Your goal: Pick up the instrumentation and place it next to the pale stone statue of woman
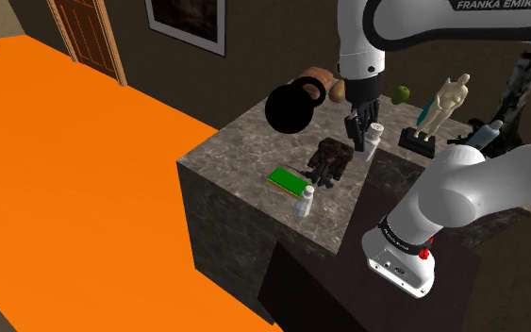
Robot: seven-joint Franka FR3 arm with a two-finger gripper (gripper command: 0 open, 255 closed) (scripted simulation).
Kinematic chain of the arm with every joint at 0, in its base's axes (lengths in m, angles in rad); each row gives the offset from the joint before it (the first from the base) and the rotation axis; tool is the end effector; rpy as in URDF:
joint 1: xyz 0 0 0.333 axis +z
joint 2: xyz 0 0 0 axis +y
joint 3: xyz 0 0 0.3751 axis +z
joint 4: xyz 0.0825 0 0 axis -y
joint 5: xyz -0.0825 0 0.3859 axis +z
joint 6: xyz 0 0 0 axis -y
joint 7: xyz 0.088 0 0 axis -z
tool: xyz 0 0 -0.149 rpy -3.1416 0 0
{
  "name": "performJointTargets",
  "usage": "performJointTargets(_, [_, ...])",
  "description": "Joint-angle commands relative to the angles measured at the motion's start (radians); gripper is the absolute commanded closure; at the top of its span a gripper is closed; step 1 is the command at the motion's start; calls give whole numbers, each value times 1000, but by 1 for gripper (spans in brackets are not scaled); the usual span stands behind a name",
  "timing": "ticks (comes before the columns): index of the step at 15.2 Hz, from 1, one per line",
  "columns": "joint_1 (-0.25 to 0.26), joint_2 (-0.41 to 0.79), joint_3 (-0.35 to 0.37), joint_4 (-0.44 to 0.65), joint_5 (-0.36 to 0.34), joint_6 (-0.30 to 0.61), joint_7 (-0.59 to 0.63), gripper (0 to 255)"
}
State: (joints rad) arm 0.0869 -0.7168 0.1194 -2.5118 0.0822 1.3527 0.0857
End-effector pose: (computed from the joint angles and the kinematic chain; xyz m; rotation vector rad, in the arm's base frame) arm 0.2187 0.0655 0.4905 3.0123 0.1104 -0.6774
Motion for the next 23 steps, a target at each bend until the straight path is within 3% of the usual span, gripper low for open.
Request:
performJointTargets(1, [0,-2,-2,26,-1,-28,1,255])
performJointTargets(23, [-6,54,-17,362,-14,-308,9,255])
